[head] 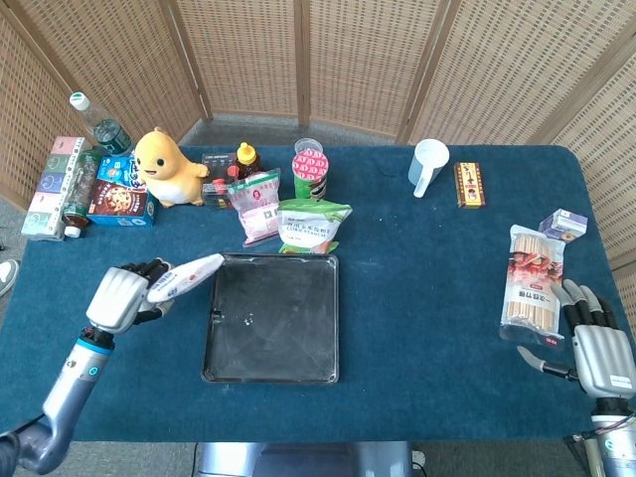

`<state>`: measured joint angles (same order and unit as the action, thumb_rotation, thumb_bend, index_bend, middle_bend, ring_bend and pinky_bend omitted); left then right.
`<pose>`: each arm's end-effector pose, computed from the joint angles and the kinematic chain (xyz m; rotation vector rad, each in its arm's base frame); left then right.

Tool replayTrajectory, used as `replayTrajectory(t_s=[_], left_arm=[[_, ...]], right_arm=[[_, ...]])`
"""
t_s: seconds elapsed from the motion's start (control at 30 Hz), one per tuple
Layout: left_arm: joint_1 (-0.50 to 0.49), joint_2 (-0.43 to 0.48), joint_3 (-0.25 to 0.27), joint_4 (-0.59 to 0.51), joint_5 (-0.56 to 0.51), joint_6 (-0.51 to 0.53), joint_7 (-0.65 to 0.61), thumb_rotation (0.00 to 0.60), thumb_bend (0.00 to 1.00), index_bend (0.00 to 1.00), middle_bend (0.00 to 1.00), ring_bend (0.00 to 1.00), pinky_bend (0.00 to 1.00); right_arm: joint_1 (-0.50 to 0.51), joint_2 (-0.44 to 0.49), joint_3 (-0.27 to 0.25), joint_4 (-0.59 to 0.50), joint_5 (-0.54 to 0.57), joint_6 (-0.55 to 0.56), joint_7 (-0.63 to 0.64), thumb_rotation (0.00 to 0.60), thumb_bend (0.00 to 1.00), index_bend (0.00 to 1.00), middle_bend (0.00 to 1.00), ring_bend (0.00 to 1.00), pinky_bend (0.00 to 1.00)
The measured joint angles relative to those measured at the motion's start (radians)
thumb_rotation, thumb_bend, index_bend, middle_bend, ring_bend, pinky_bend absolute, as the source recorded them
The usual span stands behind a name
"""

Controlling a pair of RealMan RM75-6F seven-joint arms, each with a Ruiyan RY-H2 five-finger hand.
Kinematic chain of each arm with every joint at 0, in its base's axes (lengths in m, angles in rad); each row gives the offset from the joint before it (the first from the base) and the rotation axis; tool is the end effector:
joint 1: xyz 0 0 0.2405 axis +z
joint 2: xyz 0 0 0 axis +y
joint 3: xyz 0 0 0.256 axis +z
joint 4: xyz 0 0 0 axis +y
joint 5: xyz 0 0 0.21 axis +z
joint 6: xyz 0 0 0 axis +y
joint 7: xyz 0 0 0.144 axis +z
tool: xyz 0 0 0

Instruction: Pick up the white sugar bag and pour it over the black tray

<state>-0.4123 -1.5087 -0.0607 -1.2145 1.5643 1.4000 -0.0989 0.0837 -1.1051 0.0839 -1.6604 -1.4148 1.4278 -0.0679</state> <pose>-0.2595 0.2826 0.0515 -1.6262 -0.7954 -1.1783 -0.3138 -0.1866 0.1604 1.3413 -0.9365 0.8310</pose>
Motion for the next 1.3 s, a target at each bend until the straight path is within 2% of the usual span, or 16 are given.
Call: replayTrajectory(t_s=[0.17, 0.43, 0.5, 0.57, 0.63, 0.67, 0.77, 0.9, 1.17, 1.3], left_arm=[[0.027, -0.084, -0.031, 0.061, -0.072, -0.003, -0.121, 0.6, 0.39, 0.77, 0.62, 0.57, 0.6], [0.039, -0.14, -0.05, 0.113, -0.105, -0.016, -0.185, 0.6, 0.38, 0.75, 0.6, 0.56, 0.55], [0.042, -0.148, -0.046, 0.115, -0.105, -0.019, -0.208, 0.6, 0.36, 0.61, 0.49, 0.46, 0.47], [0.043, -0.149, -0.034, 0.116, -0.096, -0.028, -0.243, 0.6, 0.27, 0.32, 0.24, 0.25, 0.29], [0.044, -0.145, -0.021, 0.114, -0.089, -0.042, -0.283, 0.6, 0.18, 0.15, 0.1, 0.12, 0.15], [0.045, -0.141, -0.013, 0.113, -0.083, -0.05, -0.31, 0.6, 0.15, 0.11, 0.05, 0.08, 0.11], [0.05, -0.133, 0.009, 0.11, -0.069, -0.065, -0.347, 0.6, 0.09, 0.09, 0.01, 0.05, 0.09], [0.06, -0.135, 0.01, 0.105, -0.062, -0.046, -0.367, 0.6, 0.05, 0.09, 0.0, 0.03, 0.08], [0.11, -0.157, 0.015, 0.122, -0.022, 0.089, -0.418, 0.597, 0.02, 0.08, 0.0, 0.01, 0.06], [0.143, -0.143, 0.028, 0.123, -0.012, 0.117, -0.422, 0.583, 0.02, 0.07, 0.0, 0.0, 0.06]], right_arm=[[0.003, -0.006, -0.003, 0.002, 0.002, -0.006, -0.009, 0.272, 0.0, 0.05, 0.0, 0.0, 0.06], [0.004, -0.008, -0.005, 0.0, 0.001, -0.008, -0.012, 0.27, 0.0, 0.05, 0.0, 0.0, 0.06], [0.005, -0.01, -0.006, 0.0, 0.001, -0.012, -0.013, 0.272, 0.0, 0.05, 0.0, 0.0, 0.06], [0.006, -0.011, -0.007, 0.001, 0.002, -0.015, -0.016, 0.27, 0.0, 0.05, 0.0, 0.0, 0.06], [0.007, -0.012, -0.008, 0.001, 0.001, -0.016, -0.018, 0.272, 0.0, 0.05, 0.0, 0.0, 0.06], [0.007, -0.012, -0.008, 0.0, 0.0, -0.015, -0.019, 0.274, 0.0, 0.05, 0.0, 0.0, 0.06], [0.007, -0.012, -0.008, -0.001, 0.0, -0.013, -0.02, 0.272, 0.0, 0.05, 0.0, 0.0, 0.06], [0.006, -0.011, -0.008, -0.002, 0.002, -0.013, -0.019, 0.27, 0.0, 0.05, 0.0, 0.0, 0.06], [0.007, -0.01, -0.01, -0.004, -0.002, -0.013, -0.018, 0.272, 0.0, 0.05, 0.0, 0.0, 0.06], [0.006, -0.008, -0.01, -0.007, -0.004, -0.01, -0.017, 0.269, 0.0, 0.05, 0.0, 0.0, 0.06]])
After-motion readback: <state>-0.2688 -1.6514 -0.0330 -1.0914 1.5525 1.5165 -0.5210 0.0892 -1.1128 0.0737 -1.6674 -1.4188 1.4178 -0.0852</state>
